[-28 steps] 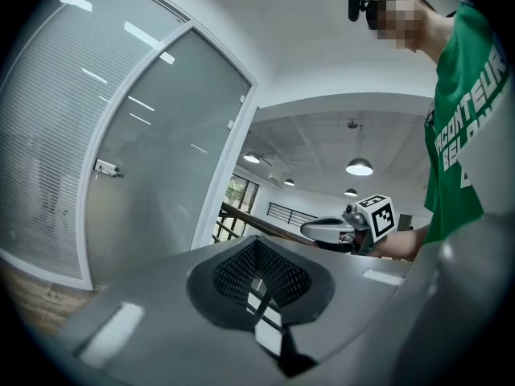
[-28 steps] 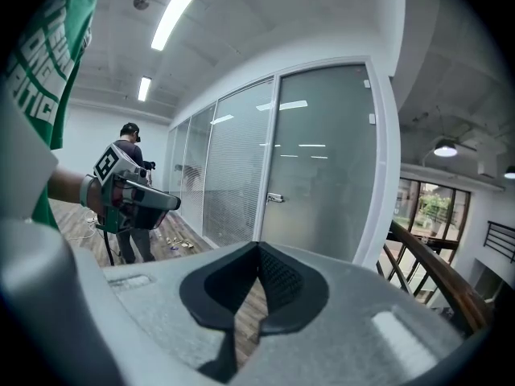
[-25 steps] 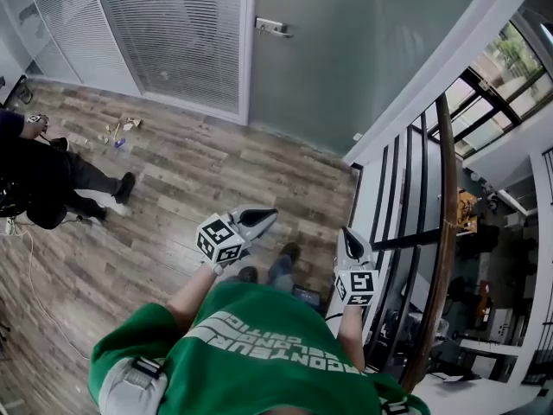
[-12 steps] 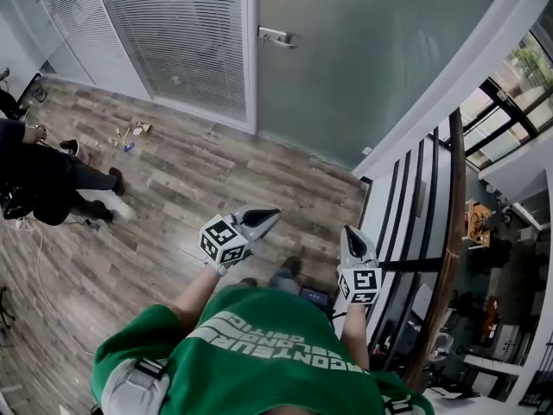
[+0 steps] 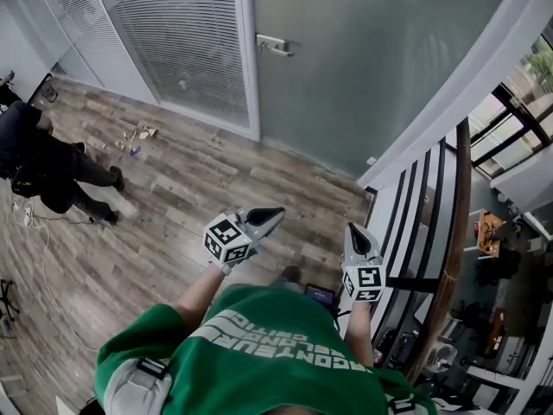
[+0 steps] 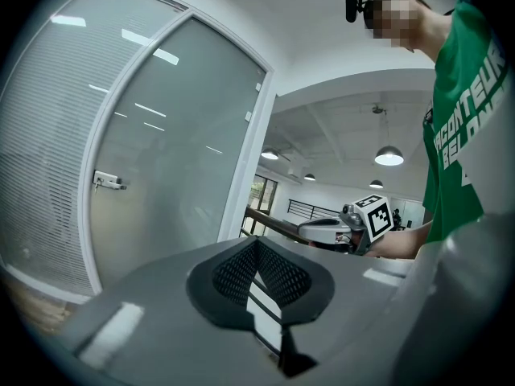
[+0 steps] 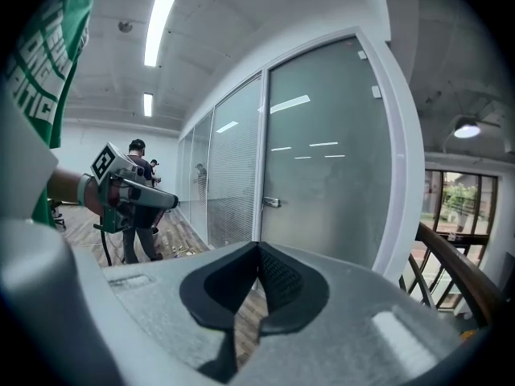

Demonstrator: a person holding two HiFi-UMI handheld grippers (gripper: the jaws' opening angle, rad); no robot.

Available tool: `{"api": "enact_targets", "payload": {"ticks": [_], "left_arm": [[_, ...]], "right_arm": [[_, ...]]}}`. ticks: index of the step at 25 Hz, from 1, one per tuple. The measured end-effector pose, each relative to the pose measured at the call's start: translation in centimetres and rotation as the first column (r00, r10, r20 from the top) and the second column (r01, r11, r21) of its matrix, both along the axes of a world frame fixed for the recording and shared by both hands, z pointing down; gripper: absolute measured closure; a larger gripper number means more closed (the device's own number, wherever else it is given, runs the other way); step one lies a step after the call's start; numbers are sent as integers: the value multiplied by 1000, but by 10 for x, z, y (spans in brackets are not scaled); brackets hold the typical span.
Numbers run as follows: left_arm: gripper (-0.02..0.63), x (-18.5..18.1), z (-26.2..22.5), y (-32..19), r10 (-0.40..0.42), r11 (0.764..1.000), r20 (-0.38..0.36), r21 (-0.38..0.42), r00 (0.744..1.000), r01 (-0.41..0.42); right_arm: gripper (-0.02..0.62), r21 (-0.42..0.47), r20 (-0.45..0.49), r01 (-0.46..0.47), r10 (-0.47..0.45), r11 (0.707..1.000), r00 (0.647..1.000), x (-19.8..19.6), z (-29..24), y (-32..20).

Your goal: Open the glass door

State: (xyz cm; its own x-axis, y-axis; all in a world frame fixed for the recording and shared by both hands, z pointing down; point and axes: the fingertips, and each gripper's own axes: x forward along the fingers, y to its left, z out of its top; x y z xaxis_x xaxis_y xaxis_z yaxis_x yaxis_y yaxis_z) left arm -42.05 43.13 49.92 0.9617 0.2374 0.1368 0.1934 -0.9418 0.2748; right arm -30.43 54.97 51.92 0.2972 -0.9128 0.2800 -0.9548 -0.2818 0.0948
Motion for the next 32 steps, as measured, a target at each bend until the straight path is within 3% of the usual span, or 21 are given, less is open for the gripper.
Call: {"api": "enact_targets", "payload": {"ticks": [8, 20, 32], "left_arm": [[591, 44, -2, 15, -15, 1000, 5, 13, 1000, 15], [591, 70, 4, 20, -43, 999, 20, 9, 999, 43], [591, 108, 10, 3, -29, 1000, 6, -7, 1000, 29]], "right_arm": [[603, 11, 28, 21, -21, 1000, 999, 45, 7, 11], [603, -3, 43, 85, -85, 996, 995, 68, 17, 4], [603, -29, 26, 81, -80, 996, 996, 100, 20, -11]]}}
